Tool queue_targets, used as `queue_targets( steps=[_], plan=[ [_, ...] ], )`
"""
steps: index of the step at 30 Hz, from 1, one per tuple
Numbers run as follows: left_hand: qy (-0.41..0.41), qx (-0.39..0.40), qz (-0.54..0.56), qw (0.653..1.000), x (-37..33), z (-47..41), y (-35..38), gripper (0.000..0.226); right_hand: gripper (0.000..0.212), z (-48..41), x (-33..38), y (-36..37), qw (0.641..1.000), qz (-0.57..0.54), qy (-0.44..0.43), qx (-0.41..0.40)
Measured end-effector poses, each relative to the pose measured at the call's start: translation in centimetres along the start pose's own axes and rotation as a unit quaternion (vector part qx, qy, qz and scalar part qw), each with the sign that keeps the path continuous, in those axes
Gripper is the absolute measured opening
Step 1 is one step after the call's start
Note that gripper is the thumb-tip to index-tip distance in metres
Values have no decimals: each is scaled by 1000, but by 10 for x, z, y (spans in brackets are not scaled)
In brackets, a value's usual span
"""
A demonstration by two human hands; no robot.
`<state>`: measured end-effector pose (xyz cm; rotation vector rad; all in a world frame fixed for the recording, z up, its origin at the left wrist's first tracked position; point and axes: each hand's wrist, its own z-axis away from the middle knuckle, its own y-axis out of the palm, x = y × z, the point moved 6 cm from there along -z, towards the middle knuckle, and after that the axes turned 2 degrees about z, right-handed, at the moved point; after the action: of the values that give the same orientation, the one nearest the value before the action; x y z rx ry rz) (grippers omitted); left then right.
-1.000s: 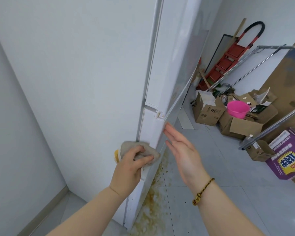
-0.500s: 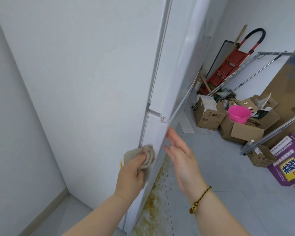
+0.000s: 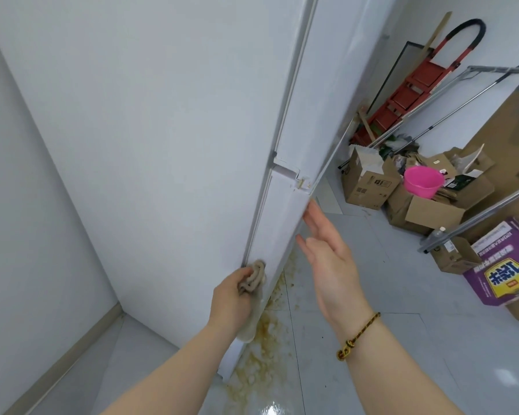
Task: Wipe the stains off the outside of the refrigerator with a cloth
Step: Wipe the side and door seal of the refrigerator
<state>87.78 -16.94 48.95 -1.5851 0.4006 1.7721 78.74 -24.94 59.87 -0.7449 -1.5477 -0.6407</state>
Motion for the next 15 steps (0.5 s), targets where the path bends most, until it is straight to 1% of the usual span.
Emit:
queue_targets(
  steps=[2, 3, 6, 8, 9, 11, 13, 15],
  plan=[
    [-42, 17, -31, 998, 15, -1, 4, 43, 57, 0, -3, 1, 1000, 5, -6, 3],
    [-68, 14, -19, 997, 18, -1, 4, 44, 57, -1, -4, 0, 1000, 7, -7, 3],
    [-180, -7, 91, 979, 24, 0, 4, 47, 58, -1, -5, 1, 1000, 6, -7, 5],
    [-227, -6, 170, 959, 21, 4, 6, 46, 58, 0, -4, 2, 1000, 3, -10, 7],
    [-230, 0, 210, 950, 17, 7, 7, 44, 58, 1, -4, 3, 1000, 1, -6, 4],
    [-207, 1, 276, 939, -4, 13, 3, 42, 58, 1, -5, 5, 1000, -2, -3, 0],
    [-163, 6, 313, 936, -29, 14, -4, 40, 58, 1, -6, 6, 1000, 2, -2, -2],
    [-127, 17, 327, 936, -48, 15, -8, 39, 58, 0, -6, 5, 1000, -2, -1, -1]
  ],
)
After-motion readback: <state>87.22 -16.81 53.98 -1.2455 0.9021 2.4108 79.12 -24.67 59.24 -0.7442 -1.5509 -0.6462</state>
